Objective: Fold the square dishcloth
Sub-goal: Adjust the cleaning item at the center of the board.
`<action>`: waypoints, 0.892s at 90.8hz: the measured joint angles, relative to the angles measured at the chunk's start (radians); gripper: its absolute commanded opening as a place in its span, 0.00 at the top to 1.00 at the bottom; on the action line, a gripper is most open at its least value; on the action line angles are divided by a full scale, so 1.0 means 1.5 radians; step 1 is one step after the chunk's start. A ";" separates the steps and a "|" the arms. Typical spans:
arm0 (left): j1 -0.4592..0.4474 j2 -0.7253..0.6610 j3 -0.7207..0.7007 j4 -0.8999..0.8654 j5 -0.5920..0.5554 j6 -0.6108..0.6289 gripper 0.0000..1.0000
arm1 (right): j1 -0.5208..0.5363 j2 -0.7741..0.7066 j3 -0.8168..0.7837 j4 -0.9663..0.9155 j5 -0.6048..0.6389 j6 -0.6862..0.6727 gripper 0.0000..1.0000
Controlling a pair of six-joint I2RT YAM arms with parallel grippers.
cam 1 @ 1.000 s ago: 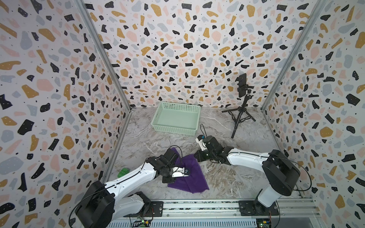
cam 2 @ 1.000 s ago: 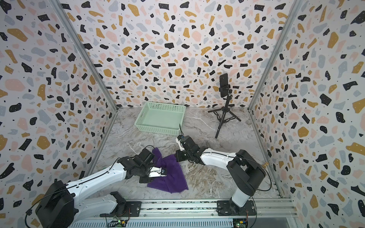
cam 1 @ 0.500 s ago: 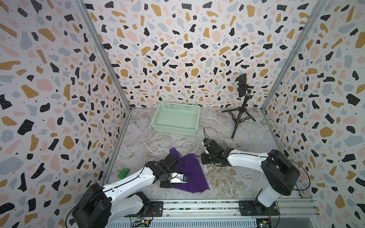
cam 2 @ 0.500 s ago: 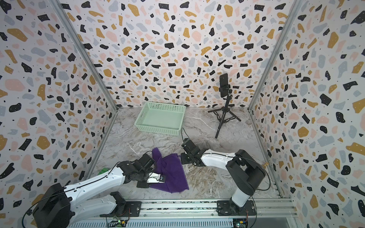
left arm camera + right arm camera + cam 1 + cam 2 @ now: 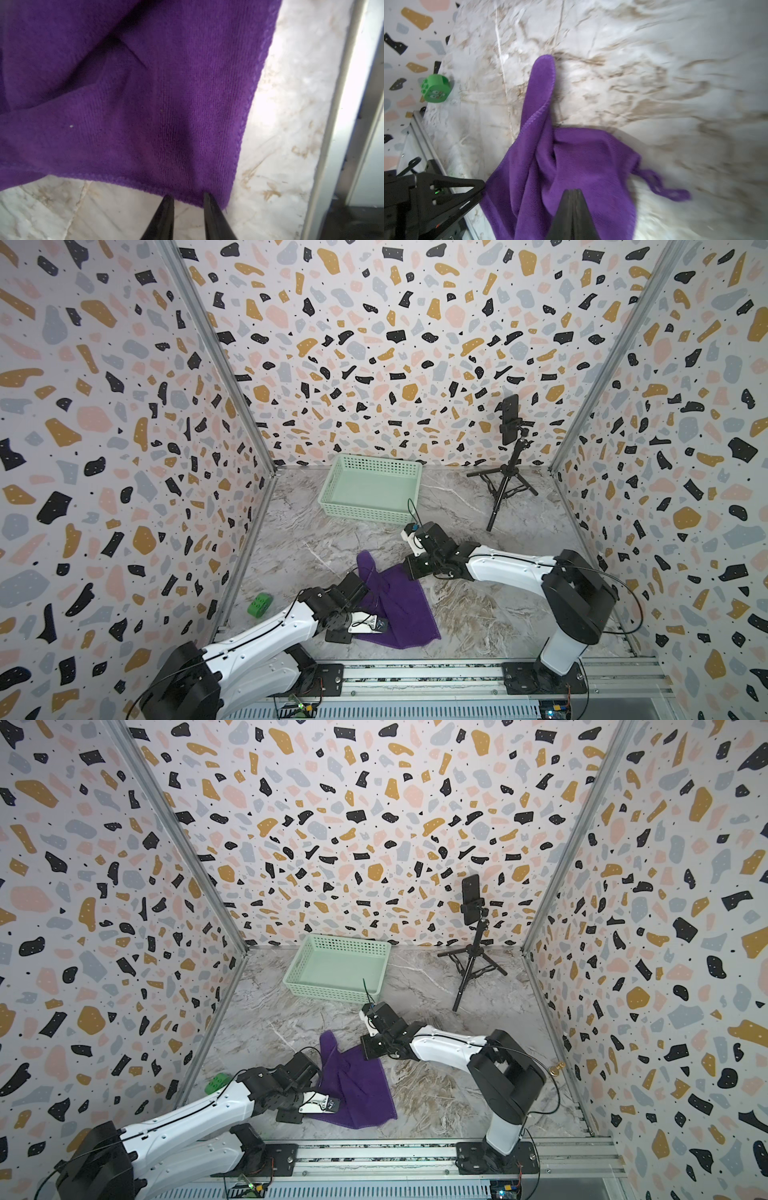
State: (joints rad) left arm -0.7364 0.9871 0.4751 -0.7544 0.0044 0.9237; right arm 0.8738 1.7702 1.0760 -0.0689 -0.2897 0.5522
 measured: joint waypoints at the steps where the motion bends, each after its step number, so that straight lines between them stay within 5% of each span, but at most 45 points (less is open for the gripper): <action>1: 0.000 -0.005 0.001 -0.005 0.000 0.000 0.71 | 0.002 0.008 0.002 0.001 -0.005 0.000 0.93; 24: -0.001 -0.048 0.067 -0.053 0.034 -0.003 0.70 | -0.013 0.087 0.008 -0.009 -0.024 0.005 0.96; 43: -0.027 0.072 0.095 0.028 0.043 -0.043 0.71 | -0.054 0.050 -0.038 0.001 0.020 0.011 0.96; 61: -0.050 0.158 0.095 0.094 0.002 -0.053 0.72 | -0.083 0.010 -0.083 0.001 0.062 0.011 0.96; 81: -0.052 0.126 0.070 0.092 -0.056 -0.041 0.72 | -0.107 -0.016 -0.116 0.009 0.066 0.013 0.88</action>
State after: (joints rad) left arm -0.8139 1.1767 0.5808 -0.6159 -0.0792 0.8627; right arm 0.7128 1.7470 0.9020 -0.0555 -0.1902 0.5713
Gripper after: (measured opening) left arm 0.279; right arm 0.096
